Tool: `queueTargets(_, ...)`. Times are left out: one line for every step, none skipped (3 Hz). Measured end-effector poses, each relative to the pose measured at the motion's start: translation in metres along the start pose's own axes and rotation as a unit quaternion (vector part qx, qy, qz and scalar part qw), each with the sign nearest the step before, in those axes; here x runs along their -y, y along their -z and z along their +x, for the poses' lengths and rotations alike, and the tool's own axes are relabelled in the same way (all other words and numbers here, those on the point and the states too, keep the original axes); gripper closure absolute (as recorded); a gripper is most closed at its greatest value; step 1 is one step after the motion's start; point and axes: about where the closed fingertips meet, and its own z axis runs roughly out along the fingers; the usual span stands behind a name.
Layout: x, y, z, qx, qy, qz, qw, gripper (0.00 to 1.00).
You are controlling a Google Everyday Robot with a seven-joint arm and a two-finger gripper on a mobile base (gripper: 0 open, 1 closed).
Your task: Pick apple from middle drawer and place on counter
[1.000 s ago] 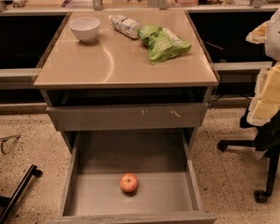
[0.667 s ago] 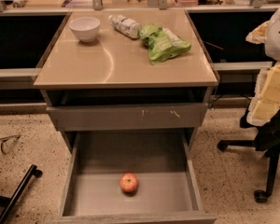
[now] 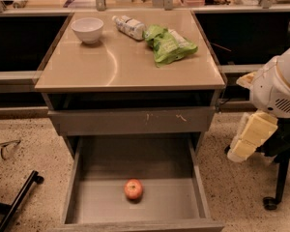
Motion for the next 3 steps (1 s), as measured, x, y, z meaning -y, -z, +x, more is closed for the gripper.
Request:
queueTargets(0.0,0.0,0.0,0.0,0.0,0.0,1.0,0.0)
queueTargets(-0.005,-0.028,0.003,0.011,0.005,-0.005,0.9999,0.0)
queueTargets(-0.014,-0.091,0.03,0.026,-0.014,-0.015,0.9994,0.0)
